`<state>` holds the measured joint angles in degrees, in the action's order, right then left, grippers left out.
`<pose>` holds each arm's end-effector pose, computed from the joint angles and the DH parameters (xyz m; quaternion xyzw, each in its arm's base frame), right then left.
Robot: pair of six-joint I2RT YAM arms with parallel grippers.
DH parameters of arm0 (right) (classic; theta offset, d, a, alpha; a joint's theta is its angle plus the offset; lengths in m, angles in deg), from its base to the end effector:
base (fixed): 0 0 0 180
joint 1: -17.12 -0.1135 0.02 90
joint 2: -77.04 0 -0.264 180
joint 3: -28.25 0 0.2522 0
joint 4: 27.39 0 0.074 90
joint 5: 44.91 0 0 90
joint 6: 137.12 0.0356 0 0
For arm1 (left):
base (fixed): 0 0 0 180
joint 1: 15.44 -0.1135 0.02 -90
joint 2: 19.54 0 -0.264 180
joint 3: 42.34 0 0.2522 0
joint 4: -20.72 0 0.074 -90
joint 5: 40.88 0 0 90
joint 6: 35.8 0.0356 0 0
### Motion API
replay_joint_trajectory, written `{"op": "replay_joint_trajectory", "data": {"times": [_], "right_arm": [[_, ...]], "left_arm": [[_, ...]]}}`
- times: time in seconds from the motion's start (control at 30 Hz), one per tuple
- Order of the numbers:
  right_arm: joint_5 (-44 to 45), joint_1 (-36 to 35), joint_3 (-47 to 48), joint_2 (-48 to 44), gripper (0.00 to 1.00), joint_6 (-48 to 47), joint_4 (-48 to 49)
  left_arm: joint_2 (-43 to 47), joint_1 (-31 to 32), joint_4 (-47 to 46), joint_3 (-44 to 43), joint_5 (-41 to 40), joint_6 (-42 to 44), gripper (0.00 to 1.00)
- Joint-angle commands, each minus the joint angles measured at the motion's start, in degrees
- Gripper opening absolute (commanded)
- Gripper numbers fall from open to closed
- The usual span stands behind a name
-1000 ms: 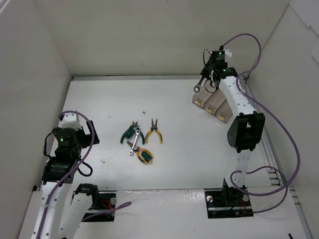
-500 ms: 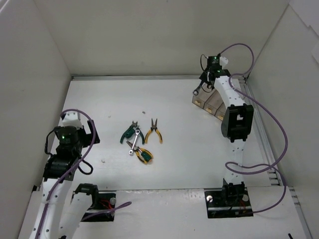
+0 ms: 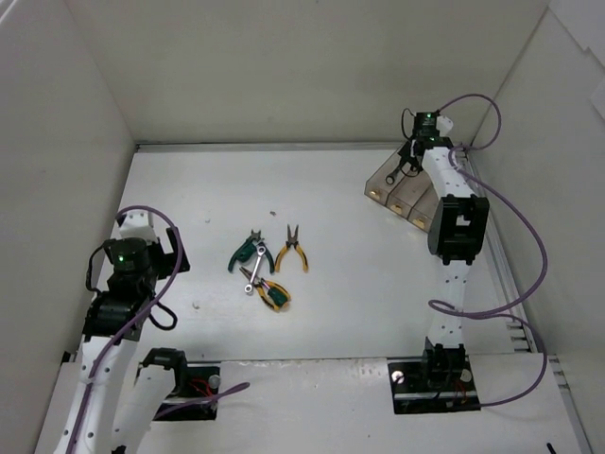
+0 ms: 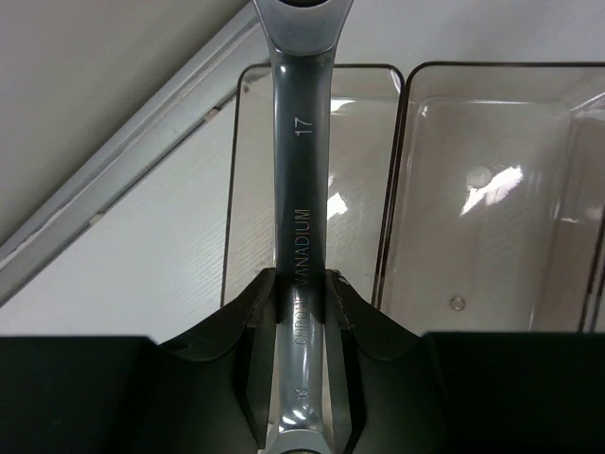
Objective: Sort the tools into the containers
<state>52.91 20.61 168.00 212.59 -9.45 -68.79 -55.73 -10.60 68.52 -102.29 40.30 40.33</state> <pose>0.5457 -0.0381 0.2508 0.3425 0.8259 0.0720 0.4420 0.1374 -0.0062 0.3265 -0.1076 0.8305 -0.0246 0.5460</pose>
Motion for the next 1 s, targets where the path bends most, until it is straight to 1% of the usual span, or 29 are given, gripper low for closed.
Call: {"op": "replay_joint_trajectory", "data": {"times": [0.0,0.3,0.33,0.4,0.43,0.5,0.53,0.73,0.87,0.97], "right_arm": [[-1.22,-0.85,4.26,-0.20,0.00,-1.02,5.58],[-4.38,-0.50,2.94,1.30,0.01,1.96,6.54],[-4.56,-0.41,2.68,1.13,0.08,1.97,6.63],[-4.04,-0.58,2.24,0.86,0.17,2.06,6.98],[-3.86,-0.67,2.06,0.69,0.27,1.97,6.98],[-3.69,-0.76,1.97,0.51,0.29,1.44,7.16],[-3.60,-0.76,1.71,0.25,0.33,1.53,7.16],[-3.33,-0.85,0.57,-1.16,0.41,1.62,7.25],[-0.71,-2.34,-1.01,-4.67,0.44,-2.49,7.16],[2.63,-4.27,-4.17,-9.06,0.52,-5.58,7.34]], "left_arm": [[-0.99,0.17,-2.58,-0.56,-0.41,0.77,1.00],[-1.35,0.17,-2.58,-0.56,-0.41,0.77,1.00],[-1.26,0.17,-2.58,-0.56,-0.50,0.86,1.00],[-1.17,0.17,-2.49,-0.56,-0.41,0.77,1.00],[-1.26,0.17,-2.49,-0.65,-0.41,0.77,1.00],[-1.00,0.17,-2.58,-0.56,-0.41,0.77,1.00],[-1.08,0.17,-2.49,-0.56,-0.41,0.77,1.00],[-0.64,0.17,-2.58,-0.65,-0.41,0.77,1.00],[-0.55,0.17,-2.58,-0.56,-0.41,0.77,1.00],[-0.29,0.17,-2.58,-0.74,-0.41,0.69,1.00]]}}
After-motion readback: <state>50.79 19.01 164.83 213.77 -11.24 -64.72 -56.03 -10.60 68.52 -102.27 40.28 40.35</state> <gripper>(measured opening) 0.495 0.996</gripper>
